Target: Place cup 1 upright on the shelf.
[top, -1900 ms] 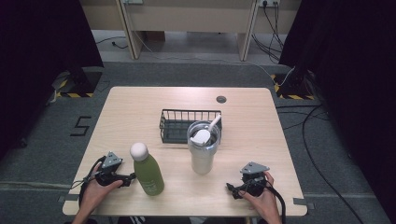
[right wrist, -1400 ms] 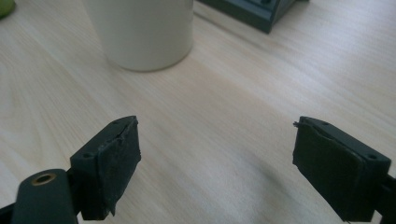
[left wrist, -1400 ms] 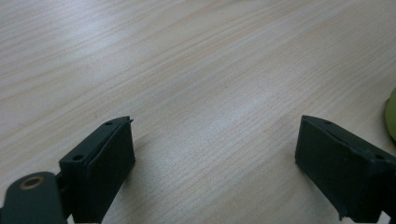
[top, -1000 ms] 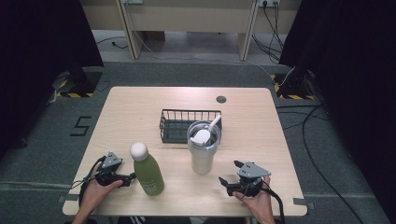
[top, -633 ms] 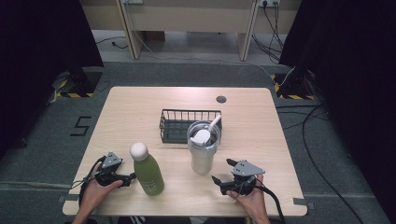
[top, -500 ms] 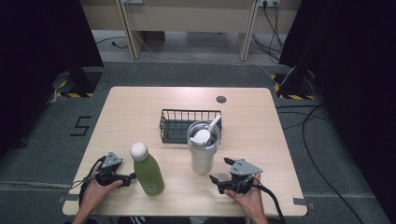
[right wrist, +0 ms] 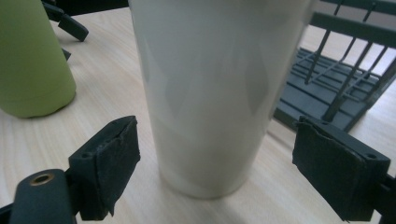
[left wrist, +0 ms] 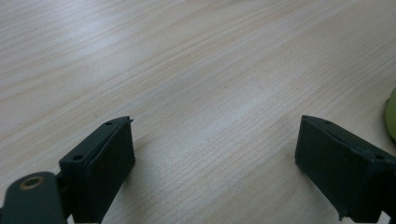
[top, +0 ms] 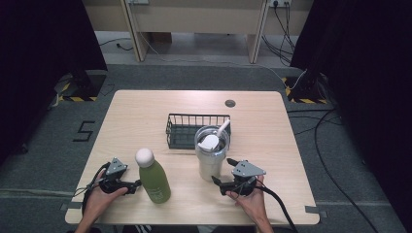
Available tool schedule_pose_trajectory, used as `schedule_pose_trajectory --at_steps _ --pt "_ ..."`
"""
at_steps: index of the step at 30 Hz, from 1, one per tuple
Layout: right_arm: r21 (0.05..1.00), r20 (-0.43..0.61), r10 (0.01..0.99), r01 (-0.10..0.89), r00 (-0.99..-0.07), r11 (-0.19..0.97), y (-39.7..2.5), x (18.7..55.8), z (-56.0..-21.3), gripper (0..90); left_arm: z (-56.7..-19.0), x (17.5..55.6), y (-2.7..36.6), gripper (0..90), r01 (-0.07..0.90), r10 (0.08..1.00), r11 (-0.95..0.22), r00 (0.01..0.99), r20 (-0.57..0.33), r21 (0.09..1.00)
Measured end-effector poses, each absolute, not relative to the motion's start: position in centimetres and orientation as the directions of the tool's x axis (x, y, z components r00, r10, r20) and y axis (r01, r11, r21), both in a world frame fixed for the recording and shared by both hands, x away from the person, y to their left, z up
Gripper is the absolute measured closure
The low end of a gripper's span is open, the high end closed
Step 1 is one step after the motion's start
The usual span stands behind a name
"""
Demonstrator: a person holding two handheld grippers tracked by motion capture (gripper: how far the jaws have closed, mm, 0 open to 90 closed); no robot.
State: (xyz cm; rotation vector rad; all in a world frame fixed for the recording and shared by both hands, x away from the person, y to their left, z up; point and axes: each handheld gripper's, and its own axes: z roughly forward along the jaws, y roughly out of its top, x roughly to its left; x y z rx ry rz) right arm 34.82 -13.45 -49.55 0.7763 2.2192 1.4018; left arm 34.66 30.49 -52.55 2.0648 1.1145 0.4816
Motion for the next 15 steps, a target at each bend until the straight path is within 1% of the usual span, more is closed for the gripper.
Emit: schedule_pose_trajectory --at_steps 9,15 --pt "0.919 -0.021 0.637 0.237 -0.771 0.316 -12.2 36.1 -49.9 15.0 -52.6 34.7 30.5 11.1 0.557 0.83 -0.362 0.558 -0.014 0.748" --pt "0.929 -0.024 0.641 0.22 -0.767 0.298 -11.5 36.5 -50.3 12.6 -52.6 34.7 30.5 11.1 0.556 0.83 -0.361 0.558 -0.014 0.748"
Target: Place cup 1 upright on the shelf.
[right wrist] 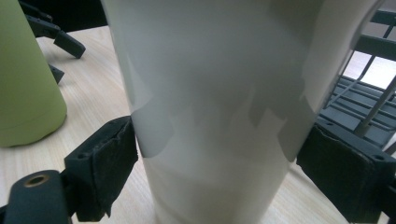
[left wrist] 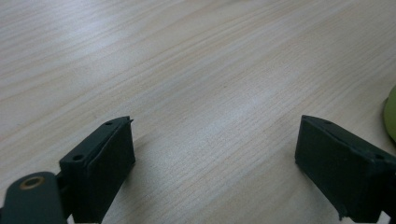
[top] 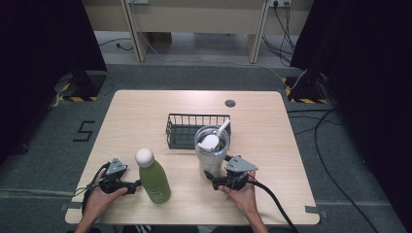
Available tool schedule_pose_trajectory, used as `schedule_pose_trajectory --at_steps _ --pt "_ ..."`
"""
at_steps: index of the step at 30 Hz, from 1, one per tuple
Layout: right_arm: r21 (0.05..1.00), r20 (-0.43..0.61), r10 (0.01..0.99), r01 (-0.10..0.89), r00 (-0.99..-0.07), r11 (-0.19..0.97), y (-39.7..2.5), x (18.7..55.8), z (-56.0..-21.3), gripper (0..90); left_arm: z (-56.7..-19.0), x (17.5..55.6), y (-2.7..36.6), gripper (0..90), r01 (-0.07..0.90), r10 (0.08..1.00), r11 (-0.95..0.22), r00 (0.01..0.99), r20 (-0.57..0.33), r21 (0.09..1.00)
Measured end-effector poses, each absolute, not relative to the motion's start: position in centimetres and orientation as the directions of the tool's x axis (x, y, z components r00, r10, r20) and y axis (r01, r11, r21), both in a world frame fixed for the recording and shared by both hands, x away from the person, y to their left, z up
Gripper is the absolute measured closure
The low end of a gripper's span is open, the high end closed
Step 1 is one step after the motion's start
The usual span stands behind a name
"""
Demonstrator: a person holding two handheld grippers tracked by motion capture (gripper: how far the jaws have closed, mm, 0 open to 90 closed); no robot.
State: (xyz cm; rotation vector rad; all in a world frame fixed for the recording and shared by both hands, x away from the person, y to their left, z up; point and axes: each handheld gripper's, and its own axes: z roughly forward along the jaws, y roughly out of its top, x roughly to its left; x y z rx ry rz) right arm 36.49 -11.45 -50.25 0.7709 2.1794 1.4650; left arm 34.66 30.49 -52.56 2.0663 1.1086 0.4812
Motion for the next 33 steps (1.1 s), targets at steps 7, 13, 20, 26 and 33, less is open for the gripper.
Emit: schedule_pose_trajectory --at_steps 7,13,20,26,33 --pt "0.947 -0.017 0.644 0.195 -0.765 0.256 -11.0 36.9 -50.9 10.8 -52.6 34.7 30.5 11.1 0.556 0.829 -0.362 0.559 -0.014 0.748" --pt "0.956 -0.02 0.645 0.175 -0.764 0.236 -10.7 37.1 -51.3 9.9 -52.6 34.7 30.5 11.1 0.556 0.829 -0.362 0.559 -0.014 0.748" --pt "0.963 0.001 0.644 0.174 -0.765 0.205 -10.3 37.5 -51.5 9.7 -52.6 34.7 30.5 11.1 0.556 0.829 -0.363 0.559 -0.014 0.748" --pt "0.969 0.001 0.643 0.16 -0.766 0.189 -10.2 37.6 -51.5 9.8 -52.6 34.7 30.5 11.2 0.556 0.829 -0.363 0.56 -0.014 0.748" --pt "0.971 0.009 0.64 0.159 -0.769 0.176 -10.1 37.8 -51.6 10.4 -52.6 34.6 30.5 11.1 0.555 0.828 -0.363 0.56 -0.014 0.748"
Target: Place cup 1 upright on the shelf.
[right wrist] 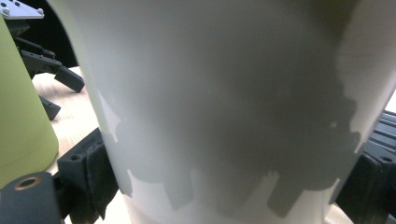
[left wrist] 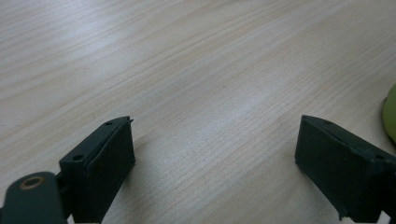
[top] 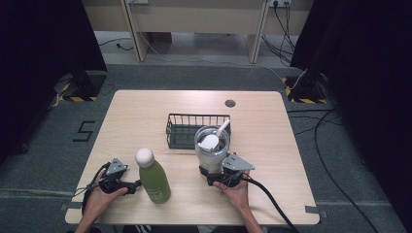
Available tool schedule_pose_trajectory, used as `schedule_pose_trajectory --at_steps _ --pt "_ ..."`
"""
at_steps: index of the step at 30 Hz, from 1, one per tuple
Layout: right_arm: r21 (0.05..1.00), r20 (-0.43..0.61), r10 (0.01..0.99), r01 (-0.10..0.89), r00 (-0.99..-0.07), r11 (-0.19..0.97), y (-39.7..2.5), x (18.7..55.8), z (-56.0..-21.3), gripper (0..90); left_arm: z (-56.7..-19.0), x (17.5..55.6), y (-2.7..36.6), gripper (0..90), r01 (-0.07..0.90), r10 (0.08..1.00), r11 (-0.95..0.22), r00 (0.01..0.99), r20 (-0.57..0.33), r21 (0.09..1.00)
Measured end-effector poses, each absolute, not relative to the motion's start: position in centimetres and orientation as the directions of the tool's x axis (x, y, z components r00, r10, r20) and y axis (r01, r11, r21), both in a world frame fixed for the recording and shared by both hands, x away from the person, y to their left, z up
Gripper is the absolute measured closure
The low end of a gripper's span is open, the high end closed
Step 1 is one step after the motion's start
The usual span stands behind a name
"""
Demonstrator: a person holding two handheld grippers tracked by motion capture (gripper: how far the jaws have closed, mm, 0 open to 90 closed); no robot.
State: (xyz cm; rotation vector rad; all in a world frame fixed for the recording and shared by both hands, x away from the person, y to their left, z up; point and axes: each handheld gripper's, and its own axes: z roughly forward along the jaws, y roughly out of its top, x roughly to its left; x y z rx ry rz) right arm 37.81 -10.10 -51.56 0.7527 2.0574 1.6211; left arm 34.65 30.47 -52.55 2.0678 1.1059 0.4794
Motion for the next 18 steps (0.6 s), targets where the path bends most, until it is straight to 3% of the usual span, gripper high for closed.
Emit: schedule_pose_trajectory --at_steps 18 --pt "0.967 0.032 0.66 0.19 -0.75 0.17 -10.03 37.84 -51.0 11.6 -52.56 34.64 30.45 11.2 0.556 0.827 -0.362 0.562 -0.017 0.749"
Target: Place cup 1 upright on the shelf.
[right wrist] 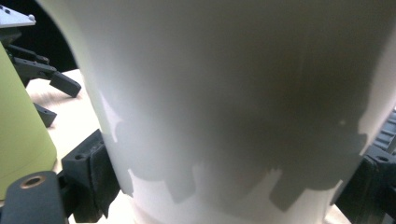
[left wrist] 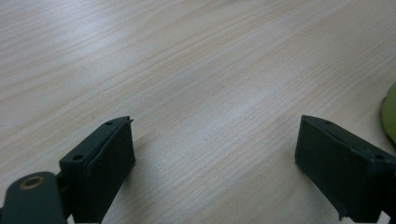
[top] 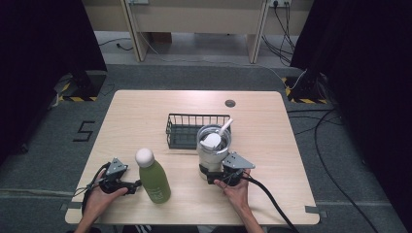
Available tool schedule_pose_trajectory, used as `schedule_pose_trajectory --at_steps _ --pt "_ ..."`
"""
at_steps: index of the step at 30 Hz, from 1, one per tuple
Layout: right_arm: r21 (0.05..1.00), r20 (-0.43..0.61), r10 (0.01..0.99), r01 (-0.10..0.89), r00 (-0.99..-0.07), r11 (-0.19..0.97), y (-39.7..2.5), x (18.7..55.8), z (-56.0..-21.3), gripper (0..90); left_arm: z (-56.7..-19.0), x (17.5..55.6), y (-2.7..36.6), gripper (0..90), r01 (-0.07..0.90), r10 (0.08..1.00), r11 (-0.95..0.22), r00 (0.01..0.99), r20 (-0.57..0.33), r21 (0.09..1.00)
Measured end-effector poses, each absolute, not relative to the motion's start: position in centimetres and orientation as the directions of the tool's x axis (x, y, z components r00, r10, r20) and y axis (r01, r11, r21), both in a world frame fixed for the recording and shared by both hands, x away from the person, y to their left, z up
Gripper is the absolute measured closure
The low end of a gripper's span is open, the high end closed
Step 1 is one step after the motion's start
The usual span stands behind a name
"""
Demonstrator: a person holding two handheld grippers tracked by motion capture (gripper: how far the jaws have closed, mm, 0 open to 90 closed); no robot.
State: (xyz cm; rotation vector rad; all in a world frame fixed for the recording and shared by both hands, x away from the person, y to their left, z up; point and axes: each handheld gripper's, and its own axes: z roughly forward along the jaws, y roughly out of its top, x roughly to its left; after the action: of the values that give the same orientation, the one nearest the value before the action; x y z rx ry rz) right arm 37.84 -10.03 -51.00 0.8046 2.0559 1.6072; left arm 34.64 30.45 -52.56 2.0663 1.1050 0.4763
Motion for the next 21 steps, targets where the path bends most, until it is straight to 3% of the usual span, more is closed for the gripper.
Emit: schedule_pose_trajectory --at_steps 9,21 --pt "0.967 -0.02 0.646 0.149 -0.763 0.206 -9.1 37.5 -50.0 11.6 -52.6 34.6 30.5 11.3 0.555 0.827 -0.362 0.562 -0.017 0.749" --pt "0.967 -0.016 0.653 0.154 -0.757 0.202 -9.1 37.6 -48.7 11.7 -52.6 34.6 30.5 11.4 0.555 0.827 -0.362 0.562 -0.018 0.749"
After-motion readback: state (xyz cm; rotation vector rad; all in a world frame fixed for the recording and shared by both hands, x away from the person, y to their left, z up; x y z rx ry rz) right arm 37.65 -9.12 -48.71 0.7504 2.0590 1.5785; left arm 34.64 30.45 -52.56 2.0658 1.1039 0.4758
